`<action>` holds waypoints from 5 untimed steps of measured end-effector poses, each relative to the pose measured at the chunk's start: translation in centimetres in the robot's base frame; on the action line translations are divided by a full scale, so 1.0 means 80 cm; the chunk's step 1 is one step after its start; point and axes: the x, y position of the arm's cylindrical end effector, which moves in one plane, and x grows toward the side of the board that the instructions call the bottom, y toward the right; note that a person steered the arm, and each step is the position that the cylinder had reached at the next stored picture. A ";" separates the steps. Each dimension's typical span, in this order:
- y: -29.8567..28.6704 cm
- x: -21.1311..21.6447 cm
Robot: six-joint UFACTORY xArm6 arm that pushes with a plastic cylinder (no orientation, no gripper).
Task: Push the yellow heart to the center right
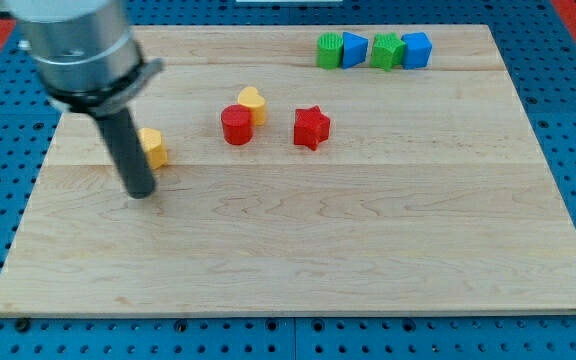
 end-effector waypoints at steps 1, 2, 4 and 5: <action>0.011 -0.039; 0.045 -0.071; 0.032 -0.046; -0.063 -0.134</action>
